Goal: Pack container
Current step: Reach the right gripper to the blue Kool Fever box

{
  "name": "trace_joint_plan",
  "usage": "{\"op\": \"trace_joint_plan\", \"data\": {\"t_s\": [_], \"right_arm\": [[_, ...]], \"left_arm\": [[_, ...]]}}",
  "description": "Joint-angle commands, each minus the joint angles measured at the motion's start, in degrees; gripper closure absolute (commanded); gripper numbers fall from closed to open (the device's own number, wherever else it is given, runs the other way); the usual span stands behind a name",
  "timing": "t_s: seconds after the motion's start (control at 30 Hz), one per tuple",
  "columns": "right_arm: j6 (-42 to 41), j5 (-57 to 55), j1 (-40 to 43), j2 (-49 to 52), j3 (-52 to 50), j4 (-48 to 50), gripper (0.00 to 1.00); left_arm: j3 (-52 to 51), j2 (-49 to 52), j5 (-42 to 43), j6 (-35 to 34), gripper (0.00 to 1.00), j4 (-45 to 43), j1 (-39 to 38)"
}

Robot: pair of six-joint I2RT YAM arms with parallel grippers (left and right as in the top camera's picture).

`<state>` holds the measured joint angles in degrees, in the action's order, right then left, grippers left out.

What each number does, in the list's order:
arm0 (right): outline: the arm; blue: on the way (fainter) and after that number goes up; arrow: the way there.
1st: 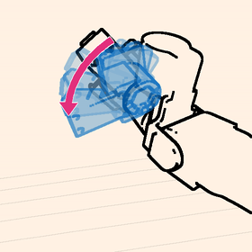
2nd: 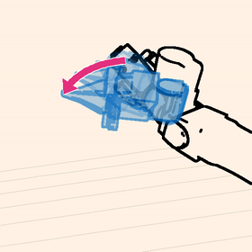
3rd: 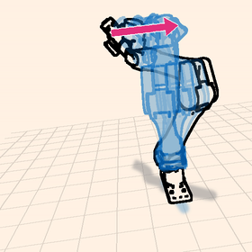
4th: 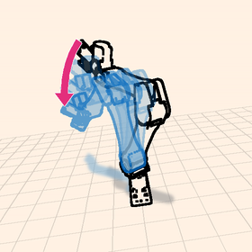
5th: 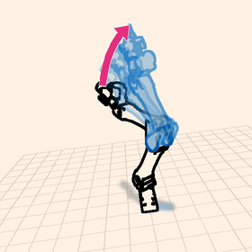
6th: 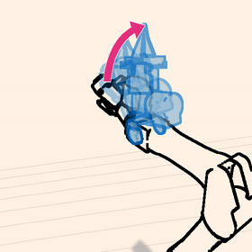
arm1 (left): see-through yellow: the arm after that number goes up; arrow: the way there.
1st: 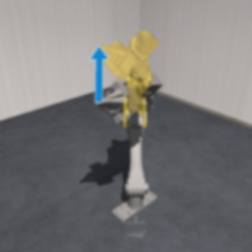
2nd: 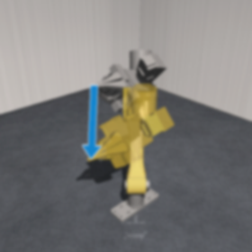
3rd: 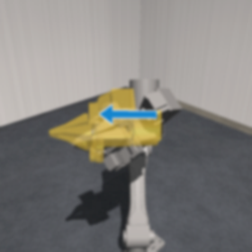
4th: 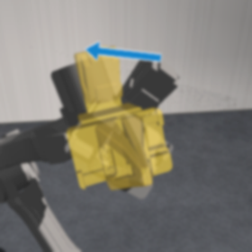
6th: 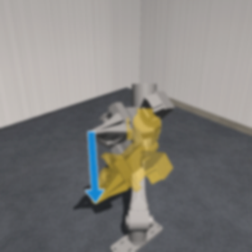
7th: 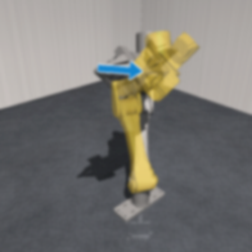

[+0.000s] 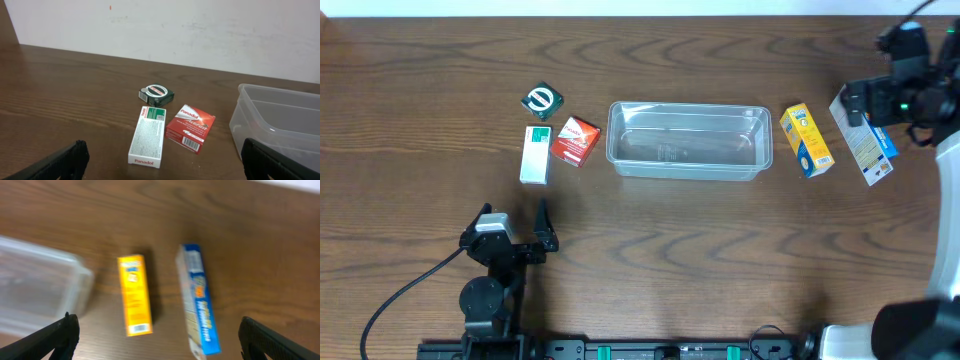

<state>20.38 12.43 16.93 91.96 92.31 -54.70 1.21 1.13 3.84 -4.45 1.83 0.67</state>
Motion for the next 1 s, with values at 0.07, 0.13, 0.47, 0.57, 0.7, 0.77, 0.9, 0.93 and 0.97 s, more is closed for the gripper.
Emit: {"op": "trace_joint_plan", "data": {"t_s": [0.07, 0.13, 0.47, 0.57, 0.7, 0.77, 0.9, 0.93, 0.97], "right_arm": [[2.03, 1.55, 3.34, 5.7, 1.11, 0.39, 0.01], [2.8, 1.38, 3.37, 7.78, 1.11, 1.01, 0.01], [3.06, -1.75, 3.43, 16.28, 1.11, 4.72, 0.01], [3.08, -2.19, 3.52, 18.12, 1.11, 5.27, 0.01], [3.08, -3.67, 4.17, 20.28, 1.11, 5.7, 0.04], [3.28, -3.85, 4.57, 21.24, 1.11, 5.92, 0.04], [3.28, -3.85, 4.92, 23.04, 1.11, 6.47, 0.09], [3.28, -3.85, 4.94, 23.5, 1.11, 6.64, 0.1], [3.3, -4.02, 5.01, 23.78, 1.07, 6.78, 0.1]], "left_arm": [[-0.98, -0.09, 0.0, 0.33, 0.02, 1.92, 0.26], [-0.98, -0.09, 0.0, 0.35, 0.02, 1.92, 0.26], [-0.98, -0.09, 0.0, 0.35, 0.02, 1.92, 0.26], [-0.98, -0.09, 0.0, 0.35, 0.02, 1.9, 0.26], [-0.98, -0.09, 0.0, 0.35, 0.02, 1.9, 0.26], [-0.98, -0.09, 0.0, 0.35, 0.02, 1.92, 0.26], [-0.98, -0.09, 0.0, 0.35, 0.02, 1.92, 0.26], [-0.98, -0.07, 0.0, 0.35, 0.02, 1.9, 0.26], [-0.98, -0.09, 0.0, 0.35, 0.02, 1.9, 0.26]]}}
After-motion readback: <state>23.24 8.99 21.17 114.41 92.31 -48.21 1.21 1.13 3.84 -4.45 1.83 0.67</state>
